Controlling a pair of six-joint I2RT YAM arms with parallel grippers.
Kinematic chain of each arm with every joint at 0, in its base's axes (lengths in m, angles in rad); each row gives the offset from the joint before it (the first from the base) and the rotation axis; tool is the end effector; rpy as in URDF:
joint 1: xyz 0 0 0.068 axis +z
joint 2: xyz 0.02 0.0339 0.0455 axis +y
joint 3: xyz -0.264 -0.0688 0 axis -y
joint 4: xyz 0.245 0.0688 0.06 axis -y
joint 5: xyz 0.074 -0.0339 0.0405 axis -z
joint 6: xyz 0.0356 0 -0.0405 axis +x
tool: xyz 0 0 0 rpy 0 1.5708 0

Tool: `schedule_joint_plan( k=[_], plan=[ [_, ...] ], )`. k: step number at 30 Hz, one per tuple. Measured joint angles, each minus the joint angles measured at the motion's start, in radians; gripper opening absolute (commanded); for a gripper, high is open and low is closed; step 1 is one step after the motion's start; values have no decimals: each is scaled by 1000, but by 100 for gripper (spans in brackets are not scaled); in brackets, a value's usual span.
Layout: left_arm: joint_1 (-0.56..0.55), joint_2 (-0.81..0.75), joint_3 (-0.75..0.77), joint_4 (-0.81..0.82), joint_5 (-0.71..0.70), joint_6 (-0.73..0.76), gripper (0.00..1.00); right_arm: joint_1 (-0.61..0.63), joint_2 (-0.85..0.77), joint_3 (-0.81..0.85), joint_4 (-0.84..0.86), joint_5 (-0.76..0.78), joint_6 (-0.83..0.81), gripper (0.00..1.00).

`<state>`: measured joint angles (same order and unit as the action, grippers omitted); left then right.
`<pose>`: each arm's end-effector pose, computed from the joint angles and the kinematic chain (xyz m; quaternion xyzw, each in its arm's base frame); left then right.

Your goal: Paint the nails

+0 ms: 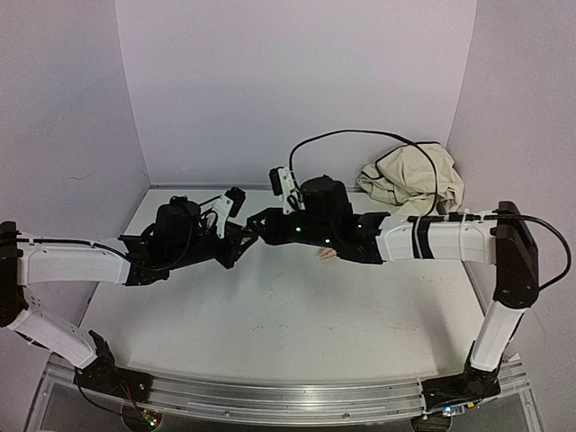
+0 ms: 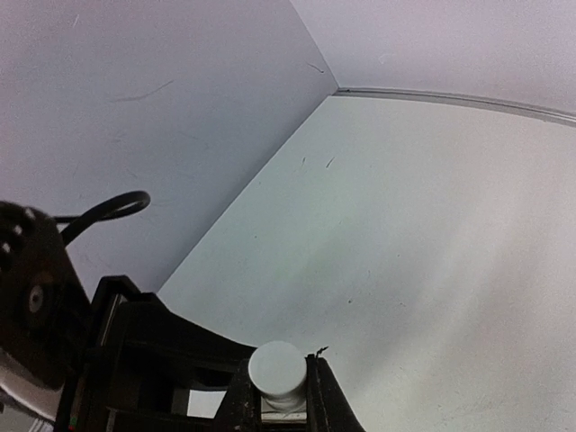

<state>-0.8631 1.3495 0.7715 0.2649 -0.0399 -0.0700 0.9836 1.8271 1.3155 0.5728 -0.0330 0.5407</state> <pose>0.1989 -0.2303 0.2537 0.3015 0.7503 -0.2501 0.5325 0.2424 0.3664 0.3080 -0.1622 0.6657 0.5111 0.5190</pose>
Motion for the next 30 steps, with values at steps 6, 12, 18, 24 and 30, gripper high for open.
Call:
schedule_joint_plan(
  k=[6, 12, 18, 24, 30],
  plan=[
    [13, 44, 39, 14, 327, -6, 0, -95, -138, -174, 44, -330, -137, 0],
    [26, 173, 169, 37, 870, -43, 0, -221, -250, -293, 64, -908, -323, 0],
    [-29, 219, 200, 77, 1065, -59, 0, -224, -289, -356, 110, -1151, -412, 0],
    [-33, 241, 217, 95, 1023, -53, 0, -248, -310, -377, 114, -1131, -436, 30],
    [-34, 185, 157, 119, 720, -23, 0, -247, -330, -379, 66, -936, -424, 64]
  ],
)
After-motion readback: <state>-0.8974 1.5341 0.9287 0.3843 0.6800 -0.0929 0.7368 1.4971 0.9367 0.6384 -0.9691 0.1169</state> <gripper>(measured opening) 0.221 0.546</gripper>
